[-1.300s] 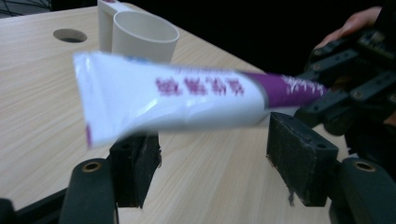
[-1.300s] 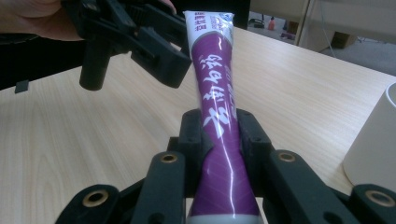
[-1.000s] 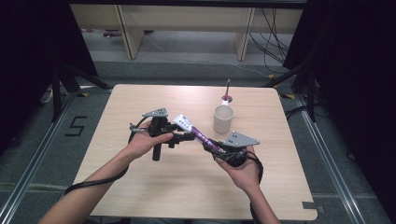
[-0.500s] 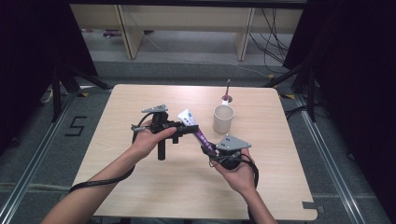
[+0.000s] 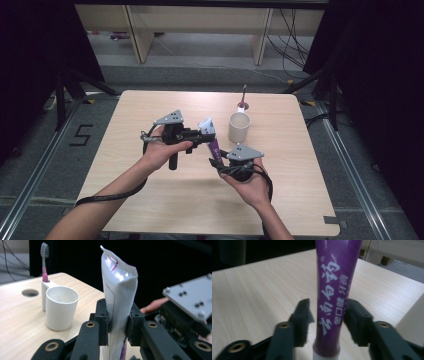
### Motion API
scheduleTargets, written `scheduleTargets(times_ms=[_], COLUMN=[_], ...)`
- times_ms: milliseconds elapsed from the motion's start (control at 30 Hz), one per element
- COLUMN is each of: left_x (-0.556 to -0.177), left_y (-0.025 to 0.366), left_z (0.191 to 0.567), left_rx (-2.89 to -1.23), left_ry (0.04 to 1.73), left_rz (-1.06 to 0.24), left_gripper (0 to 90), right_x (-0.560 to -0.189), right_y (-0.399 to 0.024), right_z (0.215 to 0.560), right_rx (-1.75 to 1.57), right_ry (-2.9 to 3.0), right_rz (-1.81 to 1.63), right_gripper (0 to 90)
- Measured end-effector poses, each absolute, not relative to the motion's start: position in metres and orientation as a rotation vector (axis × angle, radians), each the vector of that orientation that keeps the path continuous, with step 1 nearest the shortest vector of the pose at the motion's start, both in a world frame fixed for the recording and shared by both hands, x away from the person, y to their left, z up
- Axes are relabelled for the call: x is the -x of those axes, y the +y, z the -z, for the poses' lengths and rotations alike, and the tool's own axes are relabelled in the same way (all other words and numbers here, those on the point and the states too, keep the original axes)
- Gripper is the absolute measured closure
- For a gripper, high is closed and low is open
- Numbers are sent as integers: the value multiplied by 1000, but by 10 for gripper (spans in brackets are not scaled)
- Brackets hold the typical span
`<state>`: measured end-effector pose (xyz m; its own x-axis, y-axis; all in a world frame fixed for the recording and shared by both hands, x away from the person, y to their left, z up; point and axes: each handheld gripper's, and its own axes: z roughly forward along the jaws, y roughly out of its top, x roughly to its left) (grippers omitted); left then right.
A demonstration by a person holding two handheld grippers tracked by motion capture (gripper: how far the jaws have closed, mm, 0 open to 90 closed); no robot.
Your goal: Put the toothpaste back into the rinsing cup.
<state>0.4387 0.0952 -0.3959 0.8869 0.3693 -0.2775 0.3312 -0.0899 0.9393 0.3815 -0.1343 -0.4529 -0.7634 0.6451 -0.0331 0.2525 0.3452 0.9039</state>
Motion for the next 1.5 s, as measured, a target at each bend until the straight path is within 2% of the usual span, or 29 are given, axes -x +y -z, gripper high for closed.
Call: scheduleTargets(times_ms=[100,200,500,700,1000,1200,1400,1500], left_x=[-438,-436,-431,-427,-427,-427,-427,-427], left_y=[96,95,94,92,93,93,91,91], left_z=[391,388,396,398,401,402,400,400], left_rx=[-1723,-1807,-1901,-1896,-1895,-1876,-1855,-1815], left_ry=[476,379,208,153,129,127,123,163], left_rz=[-71,-115,-48,4,37,59,63,62], left_gripper=[755,756,756,756,756,757,734,692], right_x=[-382,-385,-387,-388,-389,-386,-380,-379], right_y=[-141,-150,-155,-151,-147,-146,-146,-147], right_z=[451,448,440,442,442,442,437,435], right_rx=[-783,-765,-632,-611,-534,-516,-542,-582], right_ry=[2234,2239,2335,2382,2423,2407,2392,2376], right_rz=[-1463,-1537,-1698,-1697,-1737,-1724,-1705,-1688], right_gripper=[451,407,418,463,616,664,729,745])
